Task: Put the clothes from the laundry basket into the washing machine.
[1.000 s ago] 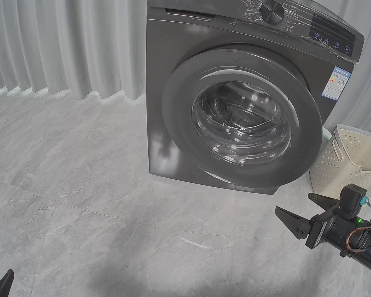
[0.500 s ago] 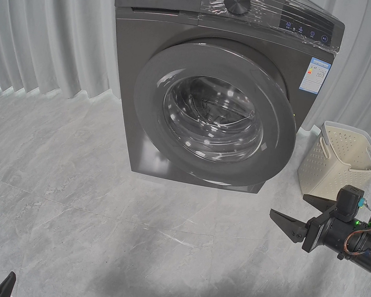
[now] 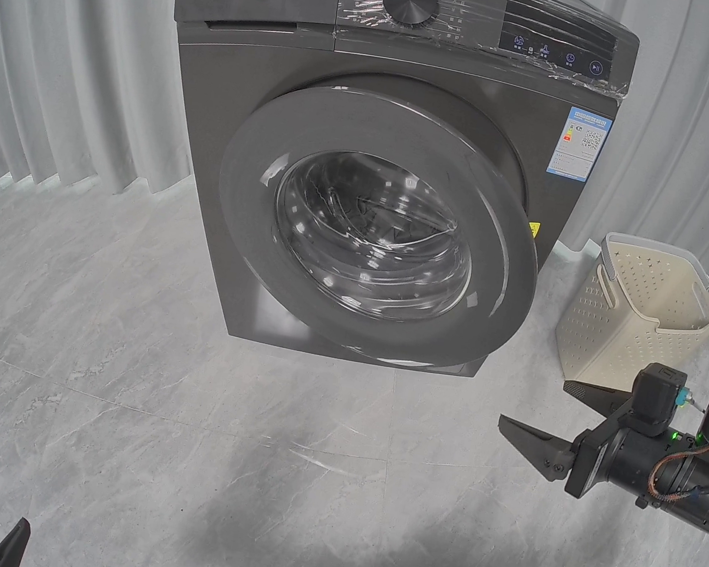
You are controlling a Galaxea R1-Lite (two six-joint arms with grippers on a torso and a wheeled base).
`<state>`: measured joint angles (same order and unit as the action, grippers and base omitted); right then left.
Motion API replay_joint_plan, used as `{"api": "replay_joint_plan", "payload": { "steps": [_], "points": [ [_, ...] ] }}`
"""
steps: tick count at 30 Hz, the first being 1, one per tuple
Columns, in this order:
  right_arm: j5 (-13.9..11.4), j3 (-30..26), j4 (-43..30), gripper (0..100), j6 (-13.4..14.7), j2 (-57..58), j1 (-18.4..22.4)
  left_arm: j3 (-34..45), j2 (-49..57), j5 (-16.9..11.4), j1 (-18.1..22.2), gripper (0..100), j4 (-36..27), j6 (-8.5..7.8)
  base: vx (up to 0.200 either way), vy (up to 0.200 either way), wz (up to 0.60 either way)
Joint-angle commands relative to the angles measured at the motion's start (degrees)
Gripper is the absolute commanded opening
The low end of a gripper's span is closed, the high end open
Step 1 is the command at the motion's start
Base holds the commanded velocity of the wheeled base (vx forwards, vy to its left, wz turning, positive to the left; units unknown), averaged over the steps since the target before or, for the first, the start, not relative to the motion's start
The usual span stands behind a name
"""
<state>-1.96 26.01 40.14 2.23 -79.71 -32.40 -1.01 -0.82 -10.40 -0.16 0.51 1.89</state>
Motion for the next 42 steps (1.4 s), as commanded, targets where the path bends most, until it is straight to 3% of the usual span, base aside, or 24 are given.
{"api": "replay_joint_plan", "payload": {
  "steps": [1,11,17,20,27,32,36,38,42],
  "points": [
    [-0.06,-0.09,0.02,100,0.05,0.00,-1.17,0.05,0.82,0.03,-0.02,100,0.02,-0.04,0.200,0.000,0.00],
    [-1.03,0.26,0.20,100,0.14,-1.85,-3.98,0.05,0.82,0.03,-0.02,100,0.02,0.04,0.200,0.000,0.00],
    [-1.90,2.11,5.12,100,-0.21,-6.77,-4.95,0.05,0.82,0.03,-0.02,100,0.02,0.04,0.200,0.000,0.00],
    [-0.85,6.77,8.55,100,-0.30,-12.92,-3.98,0.05,0.82,0.03,-0.02,100,0.02,0.13,0.200,0.000,0.00],
    [2.31,17.49,14.08,100,-1.18,-20.74,3.93,0.05,0.82,0.03,-0.02,100,0.02,0.04,0.171,0.000,0.00],
    [2.67,19.34,14.79,100,-1.00,-20.31,6.04,0.05,0.82,0.12,-0.02,100,0.19,0.48,0.000,0.000,0.00],
    [2.49,17.14,14.70,100,-1.26,-17.58,5.51,0.05,0.82,0.12,-0.02,100,0.19,0.66,0.000,0.000,0.00],
    [1.70,10.90,14.61,100,-1.26,-12.92,4.10,0.05,0.82,0.12,-0.02,100,0.19,0.66,0.000,0.000,0.00],
    [-1.64,1.58,14.79,100,-1.00,-4.84,-2.75,0.05,0.82,0.12,-0.02,100,0.19,0.66,0.000,0.000,0.00]
  ]
}}
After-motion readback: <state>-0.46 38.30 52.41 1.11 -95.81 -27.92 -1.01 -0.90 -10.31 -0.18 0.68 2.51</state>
